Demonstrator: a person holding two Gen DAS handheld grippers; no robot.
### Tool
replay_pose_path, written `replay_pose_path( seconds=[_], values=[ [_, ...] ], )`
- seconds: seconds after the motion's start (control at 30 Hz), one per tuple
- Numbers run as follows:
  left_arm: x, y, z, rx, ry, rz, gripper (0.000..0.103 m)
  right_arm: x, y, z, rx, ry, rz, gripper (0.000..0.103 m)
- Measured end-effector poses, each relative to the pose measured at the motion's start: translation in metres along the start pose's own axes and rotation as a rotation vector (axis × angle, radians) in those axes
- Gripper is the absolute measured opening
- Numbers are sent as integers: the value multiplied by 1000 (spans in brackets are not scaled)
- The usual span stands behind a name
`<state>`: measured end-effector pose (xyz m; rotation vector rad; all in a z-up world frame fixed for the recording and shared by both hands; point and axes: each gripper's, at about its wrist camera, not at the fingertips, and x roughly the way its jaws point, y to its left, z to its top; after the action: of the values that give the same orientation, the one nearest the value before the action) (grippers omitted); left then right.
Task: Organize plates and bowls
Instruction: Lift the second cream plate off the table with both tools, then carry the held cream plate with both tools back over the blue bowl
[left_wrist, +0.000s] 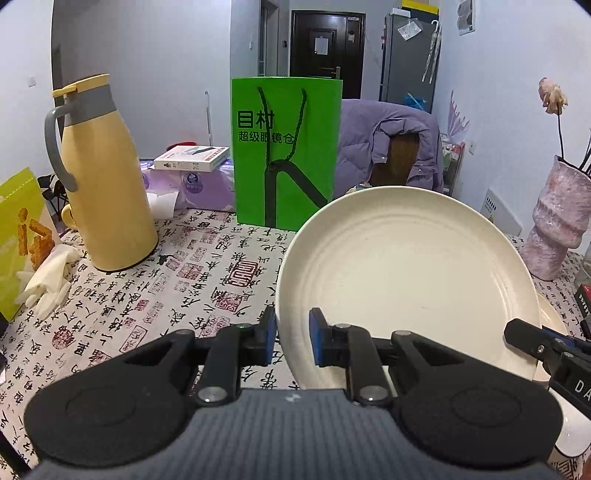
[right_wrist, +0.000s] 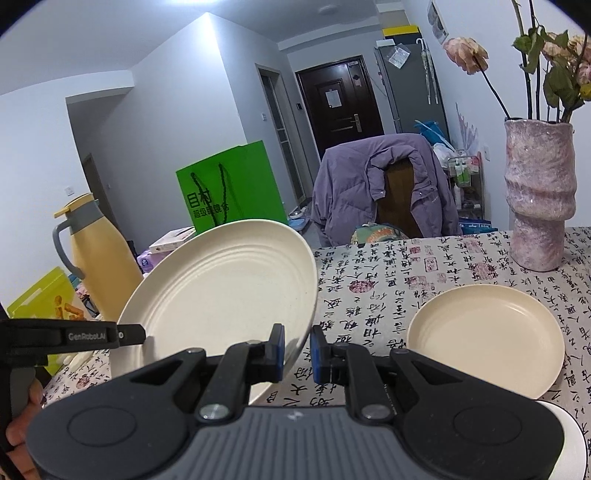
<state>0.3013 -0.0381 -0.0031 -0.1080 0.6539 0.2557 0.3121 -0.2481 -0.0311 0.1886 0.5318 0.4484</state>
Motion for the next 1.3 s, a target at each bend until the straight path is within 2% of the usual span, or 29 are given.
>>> replay_pose_path(
  seconds=[0.47,1.3],
  values=[
    [-14,16,-2,-24,1,-26,19,-13,12,1,-9,-8,9,14],
    [-81,29,-23,-14,-61,-64,19,-63,29,-18,44,-18,4,14]
  ],
)
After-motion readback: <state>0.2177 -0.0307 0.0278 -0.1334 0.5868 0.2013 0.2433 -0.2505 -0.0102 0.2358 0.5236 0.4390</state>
